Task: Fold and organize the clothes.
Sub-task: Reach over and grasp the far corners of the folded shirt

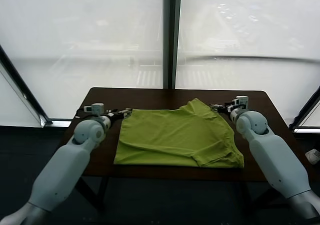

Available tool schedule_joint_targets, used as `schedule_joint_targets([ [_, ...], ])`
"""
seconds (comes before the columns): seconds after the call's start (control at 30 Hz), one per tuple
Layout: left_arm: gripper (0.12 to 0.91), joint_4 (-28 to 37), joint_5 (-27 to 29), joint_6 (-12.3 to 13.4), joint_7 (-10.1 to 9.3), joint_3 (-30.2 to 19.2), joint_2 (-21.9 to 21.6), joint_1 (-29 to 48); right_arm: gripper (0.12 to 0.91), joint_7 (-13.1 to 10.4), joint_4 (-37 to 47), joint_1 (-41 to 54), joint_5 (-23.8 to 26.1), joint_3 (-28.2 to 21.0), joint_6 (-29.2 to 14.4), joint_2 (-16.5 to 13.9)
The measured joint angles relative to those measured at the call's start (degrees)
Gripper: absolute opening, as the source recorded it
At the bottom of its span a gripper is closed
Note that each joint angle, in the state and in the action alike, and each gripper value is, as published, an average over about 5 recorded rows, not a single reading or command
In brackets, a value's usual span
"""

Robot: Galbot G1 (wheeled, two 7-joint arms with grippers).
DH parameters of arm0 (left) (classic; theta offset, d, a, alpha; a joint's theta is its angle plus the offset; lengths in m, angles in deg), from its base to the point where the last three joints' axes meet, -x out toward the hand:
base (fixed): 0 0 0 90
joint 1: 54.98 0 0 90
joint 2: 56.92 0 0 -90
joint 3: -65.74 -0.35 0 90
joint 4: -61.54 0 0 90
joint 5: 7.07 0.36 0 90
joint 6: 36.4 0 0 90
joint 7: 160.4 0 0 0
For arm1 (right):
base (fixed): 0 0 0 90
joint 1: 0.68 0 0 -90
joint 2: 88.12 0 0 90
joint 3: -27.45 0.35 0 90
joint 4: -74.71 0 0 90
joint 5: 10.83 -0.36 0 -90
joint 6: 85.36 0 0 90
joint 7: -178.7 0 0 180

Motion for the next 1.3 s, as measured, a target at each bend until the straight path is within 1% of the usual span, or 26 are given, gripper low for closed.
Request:
schedule_joint_targets([
  [0.13, 0.907, 4.39, 1.33, 0.73, 1.34, -0.97, 1.22, 2.32, 0.907, 1.8, 4.22, 1.62, 1.57, -0.13, -0.44, 1.88],
  [0.33, 0.907, 10.08, 2.45, 1.75, 2.62, -1.96, 3.1, 5.39, 0.907, 3.03, 8.48, 2.68, 2.98, -0.03, -0.64, 3.54],
  [0.4, 0.907, 11.61, 2.56, 1.95, 2.98, -2.24, 3.6, 6.26, 0.894, 3.44, 9.61, 3.02, 3.24, 0.24, -0.81, 4.0],
  [0.57, 0.903, 14.95, 2.8, 2.4, 3.73, -2.9, 4.71, 7.93, 0.843, 3.97, 12.31, 3.95, 3.82, 0.84, -1.44, 5.19],
  [0.7, 0.862, 17.0, 3.1, 2.72, 4.2, -3.09, 5.36, 8.62, 0.809, 4.05, 14.45, 4.58, 4.48, 1.24, -1.68, 6.21],
  [0.83, 0.803, 17.94, 3.17, 2.81, 4.36, -3.12, 5.57, 8.6, 0.714, 4.12, 16.43, 4.97, 5.13, 1.63, -1.77, 7.1],
  [0.93, 0.729, 17.86, 3.04, 2.83, 4.36, -3.12, 5.56, 8.25, 0.602, 4.21, 17.44, 5.21, 5.5, 1.74, -1.89, 7.47],
  [1.0, 0.656, 17.78, 2.98, 2.84, 4.37, -3.15, 5.57, 8.07, 0.497, 4.3, 17.87, 5.33, 5.65, 1.69, -1.94, 7.61],
  [1.03, 0.607, 17.75, 2.96, 2.85, 4.39, -3.17, 5.58, 8.0, 0.442, 4.34, 18.03, 5.37, 5.68, 1.65, -1.95, 7.67],
  [1.07, 0.552, 17.72, 2.95, 2.87, 4.43, -3.21, 5.59, 7.94, 0.371, 4.37, 18.15, 5.4, 5.71, 1.59, -1.95, 7.73],
  [1.13, 0.441, 17.59, 2.93, 2.92, 4.53, -3.29, 5.58, 7.8, 0.269, 4.45, 18.27, 5.41, 5.75, 1.47, -1.96, 7.82],
  [1.17, 0.372, 17.5, 2.92, 2.96, 4.58, -3.32, 5.56, 7.73, 0.215, 4.48, 18.29, 5.4, 5.77, 1.42, -1.96, 7.86],
  [1.2, 0.322, 17.39, 2.91, 3.02, 4.62, -3.36, 5.53, 7.67, 0.18, 4.53, 18.3, 5.38, 5.81, 1.38, -1.98, 7.89],
  [1.27, 0.248, 17.22, 2.9, 3.16, 4.66, -3.42, 5.48, 7.58, 0.144, 4.67, 18.34, 5.31, 5.91, 1.35, -2.04, 7.92],
  [1.3, 0.228, 17.16, 2.9, 3.26, 4.67, -3.44, 5.47, 7.56, 0.138, 4.73, 18.37, 5.28, 5.97, 1.35, -2.09, 7.93],
])
